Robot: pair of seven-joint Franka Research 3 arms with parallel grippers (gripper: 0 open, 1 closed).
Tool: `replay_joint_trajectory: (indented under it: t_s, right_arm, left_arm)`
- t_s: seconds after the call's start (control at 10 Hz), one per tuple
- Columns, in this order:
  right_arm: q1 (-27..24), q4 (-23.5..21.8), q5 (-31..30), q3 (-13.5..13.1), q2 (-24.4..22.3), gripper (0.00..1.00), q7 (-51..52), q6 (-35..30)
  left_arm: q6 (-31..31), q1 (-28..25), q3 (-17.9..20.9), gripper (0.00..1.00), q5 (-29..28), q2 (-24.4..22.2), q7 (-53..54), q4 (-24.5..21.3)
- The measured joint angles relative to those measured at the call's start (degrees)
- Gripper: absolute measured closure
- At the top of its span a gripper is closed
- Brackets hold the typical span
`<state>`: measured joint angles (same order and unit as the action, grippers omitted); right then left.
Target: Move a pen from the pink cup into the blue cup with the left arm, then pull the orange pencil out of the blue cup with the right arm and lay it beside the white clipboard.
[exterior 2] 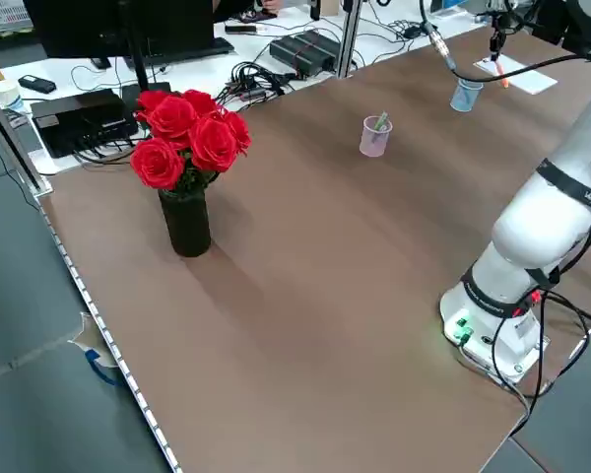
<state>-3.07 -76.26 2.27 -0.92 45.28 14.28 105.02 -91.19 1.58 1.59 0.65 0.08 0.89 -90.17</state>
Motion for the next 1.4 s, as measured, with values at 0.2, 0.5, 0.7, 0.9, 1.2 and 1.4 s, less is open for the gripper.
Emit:
replay_joint_trajectory:
  t_s: [0.2, 0.5, 0.7, 0.9, 1.2, 1.4]
  right_arm:
    - [0.1, 0.0, 0.2, 0.0, 0.7, 0.84, 0.0, 1.2]
    - [0.0, 0.0, 1.6, 0.0, 1.9, 0.84, 0.0, 4.5]
    - [-0.1, 0.1, 4.6, 0.0, 3.1, 0.84, 0.0, 6.6]
    - [-0.1, 0.1, 5.3, -0.1, 3.7, 0.84, 0.0, 8.3]
    - [-0.4, 0.8, 5.4, -0.2, 4.5, 0.84, 0.0, 10.2]
    - [-0.4, 1.3, 5.5, -0.2, 5.0, 0.84, 0.0, 10.3]
  left_arm:
    - [0.0, 0.0, 0.0, 0.00, 0.0, 0.2, 0.0, 0.0]
    - [0.0, 0.0, 0.0, 0.00, 0.0, 0.2, 0.0, 0.0]
    - [0.0, 0.0, -0.1, 0.00, 0.0, 0.2, 0.0, 0.0]
    - [0.0, 0.0, -0.1, 0.00, 0.0, 0.3, 0.0, 0.0]
    - [0.0, 0.0, -0.1, 0.00, 0.0, 0.5, 0.0, 0.0]
    - [0.0, 0.0, -0.1, 0.00, 0.0, 0.7, 0.0, 0.0]
